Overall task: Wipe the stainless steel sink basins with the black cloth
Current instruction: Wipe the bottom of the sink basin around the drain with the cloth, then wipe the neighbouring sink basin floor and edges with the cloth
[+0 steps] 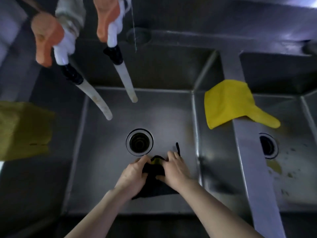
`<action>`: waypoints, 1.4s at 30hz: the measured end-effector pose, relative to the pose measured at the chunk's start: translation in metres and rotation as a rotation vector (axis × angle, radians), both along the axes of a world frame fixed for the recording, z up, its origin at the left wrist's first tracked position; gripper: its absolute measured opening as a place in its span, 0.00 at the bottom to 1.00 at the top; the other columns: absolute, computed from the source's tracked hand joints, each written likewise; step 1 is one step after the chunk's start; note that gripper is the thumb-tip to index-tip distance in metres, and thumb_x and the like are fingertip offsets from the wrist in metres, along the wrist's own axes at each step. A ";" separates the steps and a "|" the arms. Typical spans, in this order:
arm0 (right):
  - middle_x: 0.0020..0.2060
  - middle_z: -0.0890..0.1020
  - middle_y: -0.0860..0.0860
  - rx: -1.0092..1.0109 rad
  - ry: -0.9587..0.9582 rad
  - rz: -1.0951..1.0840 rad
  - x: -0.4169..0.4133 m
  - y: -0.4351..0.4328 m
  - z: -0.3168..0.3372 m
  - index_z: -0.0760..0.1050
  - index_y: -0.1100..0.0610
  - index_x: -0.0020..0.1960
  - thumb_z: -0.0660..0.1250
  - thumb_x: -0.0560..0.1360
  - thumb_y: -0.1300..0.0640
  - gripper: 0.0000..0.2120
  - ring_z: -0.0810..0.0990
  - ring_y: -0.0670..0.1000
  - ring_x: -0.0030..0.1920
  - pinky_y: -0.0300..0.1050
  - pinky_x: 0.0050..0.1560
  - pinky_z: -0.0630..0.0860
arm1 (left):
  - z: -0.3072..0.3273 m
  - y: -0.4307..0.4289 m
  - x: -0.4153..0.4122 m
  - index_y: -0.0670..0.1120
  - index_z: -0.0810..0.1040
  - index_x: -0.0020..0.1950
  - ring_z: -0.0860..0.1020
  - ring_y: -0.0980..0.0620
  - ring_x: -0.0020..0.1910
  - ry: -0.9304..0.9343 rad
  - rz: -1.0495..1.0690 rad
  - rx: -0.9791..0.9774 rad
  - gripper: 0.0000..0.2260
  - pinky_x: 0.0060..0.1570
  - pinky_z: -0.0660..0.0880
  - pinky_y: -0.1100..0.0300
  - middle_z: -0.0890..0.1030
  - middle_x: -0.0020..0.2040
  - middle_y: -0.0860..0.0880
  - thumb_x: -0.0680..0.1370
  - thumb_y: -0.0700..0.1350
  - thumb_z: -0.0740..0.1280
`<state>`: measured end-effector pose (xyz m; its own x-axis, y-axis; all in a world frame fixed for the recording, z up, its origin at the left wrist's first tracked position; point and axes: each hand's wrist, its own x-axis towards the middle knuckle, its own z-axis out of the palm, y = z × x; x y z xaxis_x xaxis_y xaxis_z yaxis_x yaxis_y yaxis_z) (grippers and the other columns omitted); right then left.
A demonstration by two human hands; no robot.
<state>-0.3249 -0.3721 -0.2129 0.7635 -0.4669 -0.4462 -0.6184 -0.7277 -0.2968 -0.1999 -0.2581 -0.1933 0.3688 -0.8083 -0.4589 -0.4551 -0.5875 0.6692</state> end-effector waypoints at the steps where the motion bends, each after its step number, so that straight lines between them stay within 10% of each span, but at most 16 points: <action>1: 0.59 0.68 0.51 0.018 -0.038 -0.024 -0.003 0.001 0.006 0.75 0.49 0.62 0.70 0.70 0.43 0.22 0.65 0.55 0.62 0.48 0.65 0.64 | 0.010 0.002 -0.001 0.59 0.67 0.49 0.78 0.49 0.42 0.002 0.001 -0.025 0.18 0.42 0.76 0.52 0.79 0.46 0.51 0.70 0.36 0.62; 7: 0.76 0.59 0.48 0.068 -0.186 -0.084 -0.022 0.018 0.066 0.73 0.55 0.67 0.70 0.69 0.46 0.29 0.53 0.49 0.76 0.47 0.74 0.45 | 0.082 0.009 -0.006 0.61 0.67 0.46 0.76 0.59 0.36 0.033 -0.011 -0.187 0.21 0.38 0.75 0.57 0.79 0.38 0.59 0.70 0.33 0.63; 10: 0.63 0.76 0.50 0.108 -0.295 -0.257 -0.033 0.035 0.110 0.75 0.55 0.61 0.70 0.68 0.47 0.23 0.71 0.51 0.66 0.40 0.66 0.62 | 0.130 0.008 -0.004 0.58 0.69 0.49 0.78 0.56 0.41 0.080 -0.054 -0.245 0.20 0.43 0.76 0.58 0.80 0.42 0.56 0.68 0.33 0.62; 16: 0.63 0.71 0.41 0.147 -0.592 -0.509 -0.055 0.060 0.196 0.66 0.45 0.67 0.77 0.63 0.51 0.36 0.73 0.42 0.59 0.28 0.51 0.68 | 0.227 0.007 -0.014 0.57 0.69 0.52 0.78 0.58 0.42 0.119 -0.338 -0.335 0.19 0.43 0.74 0.61 0.80 0.45 0.54 0.69 0.35 0.62; 24: 0.63 0.75 0.46 0.120 -0.616 -0.538 -0.100 0.058 0.274 0.73 0.52 0.63 0.75 0.66 0.49 0.27 0.75 0.45 0.59 0.43 0.57 0.72 | 0.316 -0.018 -0.044 0.55 0.70 0.55 0.76 0.60 0.40 0.020 -0.567 -0.451 0.22 0.39 0.69 0.71 0.80 0.48 0.54 0.69 0.32 0.63; 29: 0.31 0.71 0.42 0.107 -0.729 -0.658 -0.140 0.049 0.306 0.65 0.47 0.38 0.75 0.68 0.56 0.17 0.72 0.38 0.33 0.35 0.33 0.65 | 0.326 -0.041 -0.080 0.55 0.71 0.56 0.78 0.51 0.45 0.016 -0.426 -0.561 0.18 0.46 0.75 0.59 0.80 0.50 0.52 0.72 0.37 0.66; 36: 0.39 0.76 0.58 0.249 -0.875 -0.849 -0.226 0.002 0.314 0.67 0.55 0.42 0.73 0.70 0.53 0.15 0.77 0.54 0.40 0.50 0.41 0.72 | 0.278 -0.080 -0.165 0.57 0.67 0.63 0.75 0.52 0.53 0.002 -0.129 -0.395 0.19 0.54 0.71 0.54 0.77 0.54 0.52 0.74 0.56 0.67; 42: 0.46 0.78 0.43 0.465 -0.865 -0.919 -0.307 -0.044 0.292 0.69 0.43 0.46 0.72 0.73 0.52 0.11 0.78 0.40 0.46 0.39 0.46 0.75 | 0.229 -0.096 -0.281 0.59 0.53 0.73 0.80 0.47 0.49 0.588 0.141 -0.157 0.28 0.49 0.74 0.55 0.80 0.52 0.43 0.78 0.49 0.64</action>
<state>-0.6323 -0.4166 0.0787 0.3727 -0.8964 -0.2398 -0.3147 0.1210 -0.9414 -0.4808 -0.3539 0.0356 0.1984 -0.8444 -0.4975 0.0905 -0.4897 0.8672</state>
